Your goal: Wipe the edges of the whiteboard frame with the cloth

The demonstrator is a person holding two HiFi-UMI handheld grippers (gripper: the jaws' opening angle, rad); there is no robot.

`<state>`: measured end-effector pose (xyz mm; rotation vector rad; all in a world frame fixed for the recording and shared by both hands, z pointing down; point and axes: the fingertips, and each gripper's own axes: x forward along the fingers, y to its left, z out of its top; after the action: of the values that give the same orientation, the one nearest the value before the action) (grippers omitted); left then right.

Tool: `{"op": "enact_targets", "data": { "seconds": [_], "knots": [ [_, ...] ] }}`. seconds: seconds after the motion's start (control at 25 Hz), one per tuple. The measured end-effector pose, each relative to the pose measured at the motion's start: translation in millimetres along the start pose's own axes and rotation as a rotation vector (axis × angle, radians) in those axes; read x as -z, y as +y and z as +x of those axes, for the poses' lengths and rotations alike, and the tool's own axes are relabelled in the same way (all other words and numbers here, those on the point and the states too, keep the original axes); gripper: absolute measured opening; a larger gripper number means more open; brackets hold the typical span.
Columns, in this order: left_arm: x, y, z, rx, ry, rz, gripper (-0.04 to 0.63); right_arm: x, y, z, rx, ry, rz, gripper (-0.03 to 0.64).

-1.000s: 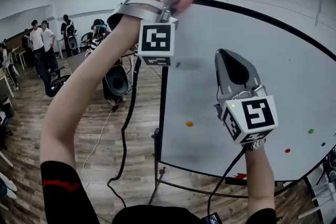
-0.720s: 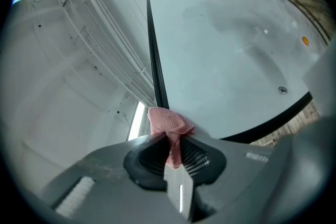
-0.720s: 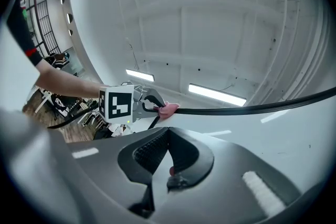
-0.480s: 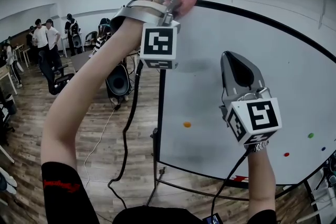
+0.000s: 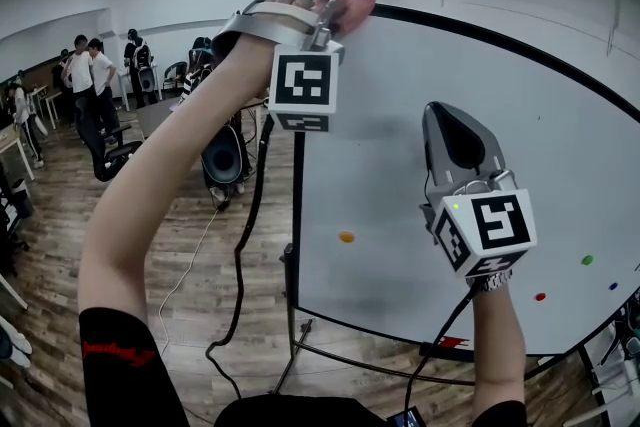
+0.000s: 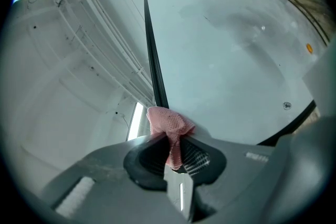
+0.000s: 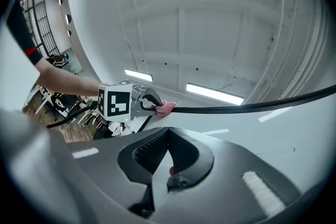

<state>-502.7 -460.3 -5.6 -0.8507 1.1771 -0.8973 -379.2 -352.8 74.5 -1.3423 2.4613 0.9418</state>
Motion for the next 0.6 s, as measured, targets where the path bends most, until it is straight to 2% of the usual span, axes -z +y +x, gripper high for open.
{"op": "enact_targets", "data": {
  "seconds": [0.28,0.6],
  "knots": [
    [-11.2,1.1,-1.5,0.005,0.004,-0.001,0.046,3.9,-7.0,-9.5,-0.006,-0.001,-0.003,0.002],
    [-45.7,8.9,-2.7,-0.005,-0.011,-0.021,0.046,7.5,-27.7,-25.5,-0.011,-0.004,-0.004,0.002]
  ]
}}
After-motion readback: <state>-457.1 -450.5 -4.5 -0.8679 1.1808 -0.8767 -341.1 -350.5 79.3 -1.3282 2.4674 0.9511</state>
